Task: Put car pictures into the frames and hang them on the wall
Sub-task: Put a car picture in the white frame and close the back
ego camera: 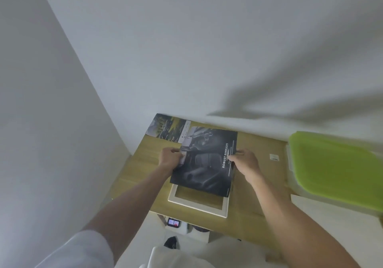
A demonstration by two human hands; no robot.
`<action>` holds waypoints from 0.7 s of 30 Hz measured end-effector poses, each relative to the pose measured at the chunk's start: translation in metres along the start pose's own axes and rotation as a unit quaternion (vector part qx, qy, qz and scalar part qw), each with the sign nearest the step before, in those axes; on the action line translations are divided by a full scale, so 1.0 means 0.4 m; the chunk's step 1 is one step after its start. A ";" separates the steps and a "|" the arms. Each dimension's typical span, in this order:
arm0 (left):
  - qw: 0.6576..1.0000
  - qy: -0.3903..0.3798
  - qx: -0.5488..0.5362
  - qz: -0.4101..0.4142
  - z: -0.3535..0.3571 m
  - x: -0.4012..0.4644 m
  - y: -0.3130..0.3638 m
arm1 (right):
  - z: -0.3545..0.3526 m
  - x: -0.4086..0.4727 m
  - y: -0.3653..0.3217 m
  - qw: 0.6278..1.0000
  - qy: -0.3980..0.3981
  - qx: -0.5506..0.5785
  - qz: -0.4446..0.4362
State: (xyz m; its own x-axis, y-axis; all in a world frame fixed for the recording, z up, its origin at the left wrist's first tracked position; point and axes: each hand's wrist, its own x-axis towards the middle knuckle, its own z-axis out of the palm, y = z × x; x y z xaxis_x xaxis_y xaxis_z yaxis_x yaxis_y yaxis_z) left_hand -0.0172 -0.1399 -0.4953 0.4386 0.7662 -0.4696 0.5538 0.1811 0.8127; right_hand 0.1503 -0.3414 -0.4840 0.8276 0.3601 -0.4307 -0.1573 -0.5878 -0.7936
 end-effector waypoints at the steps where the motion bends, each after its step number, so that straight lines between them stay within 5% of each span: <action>1: 1.000 -0.002 0.023 0.005 0.000 0.013 -0.007 | 0.016 0.007 0.020 1.000 0.011 -0.021 0.010; 10: 0.962 -0.060 0.255 0.075 0.016 0.065 -0.101 | 0.112 0.010 0.137 0.981 0.045 -0.187 0.039; 21: 0.930 -0.065 0.311 0.183 0.011 0.090 -0.132 | 0.152 0.003 0.145 0.961 0.061 -0.268 -0.001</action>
State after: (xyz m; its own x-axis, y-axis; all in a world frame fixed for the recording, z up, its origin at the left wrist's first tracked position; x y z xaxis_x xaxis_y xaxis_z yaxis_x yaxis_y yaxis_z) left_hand -0.0274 -0.1246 -0.5567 0.7374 0.6183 -0.2719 0.6359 -0.4999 0.5880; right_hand 0.1093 -0.3311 -0.5566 0.8898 0.2928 -0.3501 0.1175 -0.8882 -0.4442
